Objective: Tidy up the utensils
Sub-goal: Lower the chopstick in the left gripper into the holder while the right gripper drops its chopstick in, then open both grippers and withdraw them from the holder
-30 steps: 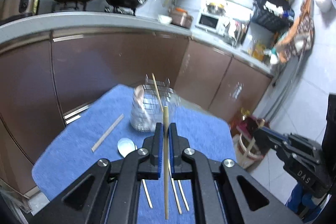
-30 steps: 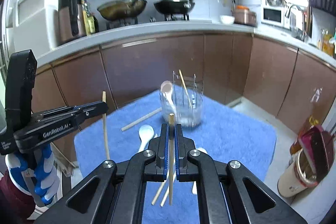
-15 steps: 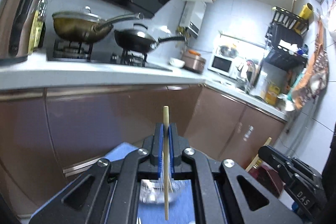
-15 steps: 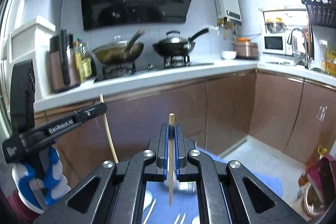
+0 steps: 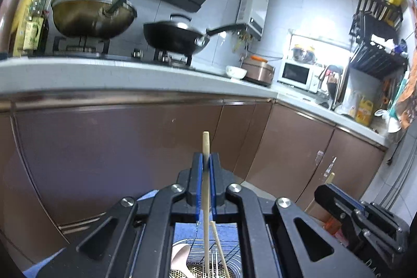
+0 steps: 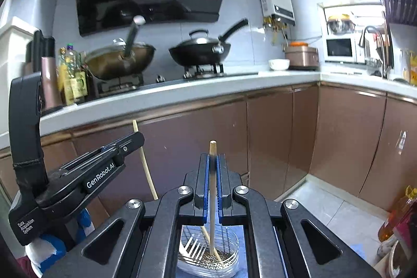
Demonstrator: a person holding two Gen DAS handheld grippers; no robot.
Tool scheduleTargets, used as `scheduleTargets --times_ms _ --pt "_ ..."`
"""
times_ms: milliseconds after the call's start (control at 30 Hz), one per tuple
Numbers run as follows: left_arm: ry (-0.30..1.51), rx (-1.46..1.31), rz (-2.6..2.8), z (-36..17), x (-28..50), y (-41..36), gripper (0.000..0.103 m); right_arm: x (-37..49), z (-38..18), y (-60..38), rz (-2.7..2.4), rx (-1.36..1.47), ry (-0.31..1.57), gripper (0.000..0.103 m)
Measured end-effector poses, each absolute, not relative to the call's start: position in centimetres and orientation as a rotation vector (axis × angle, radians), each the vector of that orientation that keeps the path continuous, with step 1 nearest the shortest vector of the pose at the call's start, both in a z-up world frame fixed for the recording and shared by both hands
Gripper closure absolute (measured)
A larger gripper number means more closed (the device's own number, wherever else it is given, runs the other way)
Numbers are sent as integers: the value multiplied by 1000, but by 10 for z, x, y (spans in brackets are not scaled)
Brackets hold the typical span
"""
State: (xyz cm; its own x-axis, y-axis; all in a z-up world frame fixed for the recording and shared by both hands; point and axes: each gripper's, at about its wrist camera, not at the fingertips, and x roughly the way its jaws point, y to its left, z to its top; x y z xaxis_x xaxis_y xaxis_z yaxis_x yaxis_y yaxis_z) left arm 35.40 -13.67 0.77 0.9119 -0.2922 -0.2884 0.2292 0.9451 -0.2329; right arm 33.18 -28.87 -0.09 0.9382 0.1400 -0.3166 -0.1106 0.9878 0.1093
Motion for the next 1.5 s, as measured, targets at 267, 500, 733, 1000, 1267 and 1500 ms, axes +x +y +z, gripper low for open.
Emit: scheduleTargets --times_ms 267,500,733,1000,1267,1500 --pt "384 -175 -268 -45 373 -150 97 350 -59 -293 150 111 414 97" --pt "403 -145 -307 -40 356 -147 83 326 -45 -293 151 119 388 74" --pt "329 -118 -283 1 306 -119 74 281 -11 -294 130 103 359 74" --pt "248 -93 -278 61 231 -78 74 209 24 -288 111 86 342 74" --pt "214 -97 -259 97 154 -32 55 137 50 -272 109 57 312 74" --pt "263 -73 -282 90 116 -11 54 99 44 -262 117 59 350 74"
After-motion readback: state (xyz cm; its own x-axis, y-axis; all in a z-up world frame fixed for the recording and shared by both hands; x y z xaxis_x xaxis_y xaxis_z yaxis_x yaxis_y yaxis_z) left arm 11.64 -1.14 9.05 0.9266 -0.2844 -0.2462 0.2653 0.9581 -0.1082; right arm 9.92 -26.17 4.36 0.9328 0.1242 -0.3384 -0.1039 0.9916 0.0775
